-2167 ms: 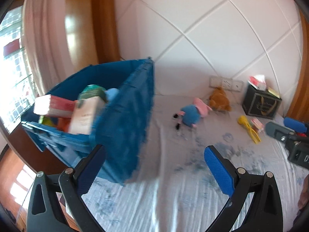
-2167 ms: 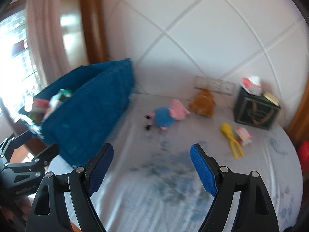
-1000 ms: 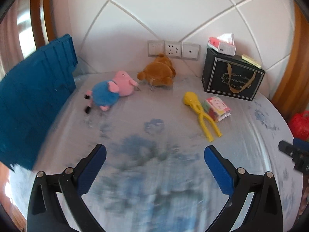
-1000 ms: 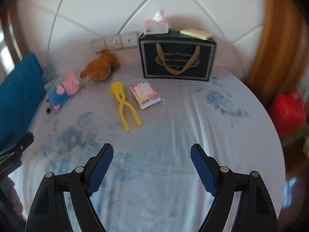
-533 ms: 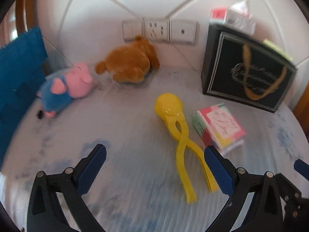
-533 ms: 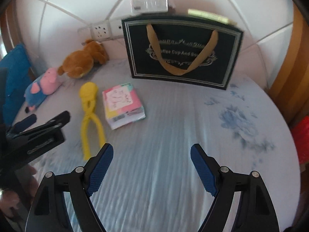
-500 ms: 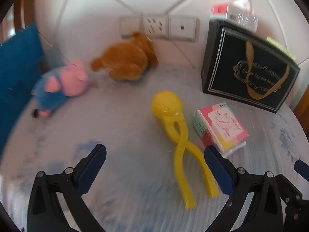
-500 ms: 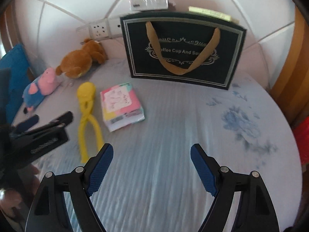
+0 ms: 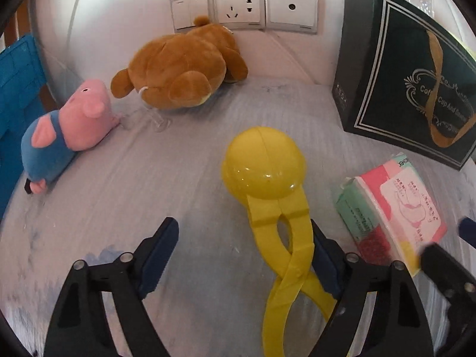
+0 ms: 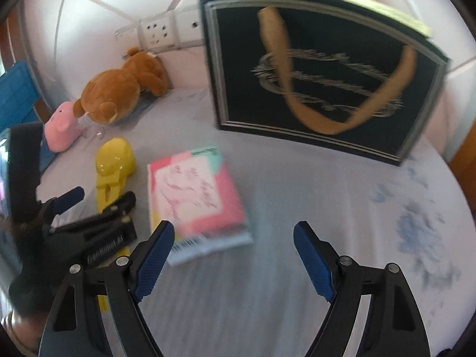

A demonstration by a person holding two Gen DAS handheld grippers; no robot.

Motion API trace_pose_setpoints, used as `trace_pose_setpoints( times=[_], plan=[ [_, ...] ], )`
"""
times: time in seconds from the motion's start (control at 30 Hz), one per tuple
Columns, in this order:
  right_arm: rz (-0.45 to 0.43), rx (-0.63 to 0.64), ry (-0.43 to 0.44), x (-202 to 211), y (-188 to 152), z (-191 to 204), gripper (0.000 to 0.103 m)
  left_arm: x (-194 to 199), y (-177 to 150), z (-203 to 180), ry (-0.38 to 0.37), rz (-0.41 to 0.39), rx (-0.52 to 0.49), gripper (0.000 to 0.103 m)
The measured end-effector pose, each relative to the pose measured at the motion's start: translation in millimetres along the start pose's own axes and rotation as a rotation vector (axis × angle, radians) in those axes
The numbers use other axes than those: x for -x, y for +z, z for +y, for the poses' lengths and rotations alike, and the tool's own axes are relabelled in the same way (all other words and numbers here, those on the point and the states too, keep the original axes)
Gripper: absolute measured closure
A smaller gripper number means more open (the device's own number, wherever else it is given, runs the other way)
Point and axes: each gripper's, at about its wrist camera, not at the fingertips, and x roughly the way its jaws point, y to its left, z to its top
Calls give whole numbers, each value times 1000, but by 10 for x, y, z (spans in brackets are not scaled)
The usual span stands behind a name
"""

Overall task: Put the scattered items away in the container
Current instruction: 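Grasp the yellow clip with the left tool while the right tool grasps the pad pack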

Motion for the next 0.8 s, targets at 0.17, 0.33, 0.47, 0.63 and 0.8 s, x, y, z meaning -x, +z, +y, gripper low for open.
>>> trace_pose_setpoints(
  times=[0.17, 0.33, 0.47, 0.63, 0.8],
  plan=[
    [-21, 27, 17, -70, 37, 67, 12, -49, -18, 82, -2, 11, 31, 19],
    [-13, 47, 14, -197, -10, 150, 12, -21, -108, 209, 34, 15, 68, 19],
    [-6, 4, 17, -366, -59, 160, 24, -36, -138, 329, -21, 28, 106, 19],
    [-8, -21, 16, -394, -11, 141, 24, -39, -134, 333, -12, 31, 106, 17],
    [-9, -26, 26, -391, -12, 124, 22, -37, -123, 327, -9, 32, 107, 17]
  ],
)
